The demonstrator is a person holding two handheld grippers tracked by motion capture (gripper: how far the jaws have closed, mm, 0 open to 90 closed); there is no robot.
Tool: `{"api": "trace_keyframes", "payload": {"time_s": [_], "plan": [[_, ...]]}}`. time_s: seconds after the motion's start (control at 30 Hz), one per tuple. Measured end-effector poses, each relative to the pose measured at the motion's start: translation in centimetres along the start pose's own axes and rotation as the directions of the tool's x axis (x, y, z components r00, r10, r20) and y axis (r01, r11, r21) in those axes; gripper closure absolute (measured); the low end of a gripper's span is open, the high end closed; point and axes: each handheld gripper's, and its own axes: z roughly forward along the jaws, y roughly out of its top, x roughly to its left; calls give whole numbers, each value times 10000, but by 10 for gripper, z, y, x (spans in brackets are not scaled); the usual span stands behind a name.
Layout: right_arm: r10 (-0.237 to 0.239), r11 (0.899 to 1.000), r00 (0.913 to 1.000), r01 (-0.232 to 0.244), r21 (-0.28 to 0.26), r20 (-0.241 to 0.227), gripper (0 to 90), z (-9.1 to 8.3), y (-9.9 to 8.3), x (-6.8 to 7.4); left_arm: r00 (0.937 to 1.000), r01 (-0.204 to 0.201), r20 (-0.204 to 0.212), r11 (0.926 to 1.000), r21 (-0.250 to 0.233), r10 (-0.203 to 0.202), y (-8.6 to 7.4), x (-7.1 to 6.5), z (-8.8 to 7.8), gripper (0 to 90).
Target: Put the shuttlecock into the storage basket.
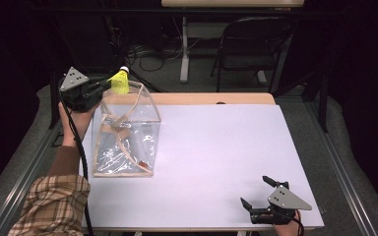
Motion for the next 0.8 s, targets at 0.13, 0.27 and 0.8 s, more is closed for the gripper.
{"api": "trace_keyframes", "payload": {"time_s": [0.13, 0.27, 0.8], "plan": [[-14, 10000, 10000, 14, 17, 3, 9, -1, 0, 1, 10000, -84, -47, 9998, 197, 85, -4, 0, 1, 895], [27, 10000, 10000, -27, 18, 9, 9, 0, 0, 1, 9999, -101, -67, 9992, 378, 104, -8, 1, 2, 895], [18, 10000, 10000, -18, 18, -4, 9, 0, 0, 1, 10000, -67, -46, 9968, 800, 70, -16, 0, 8, 895]]}}
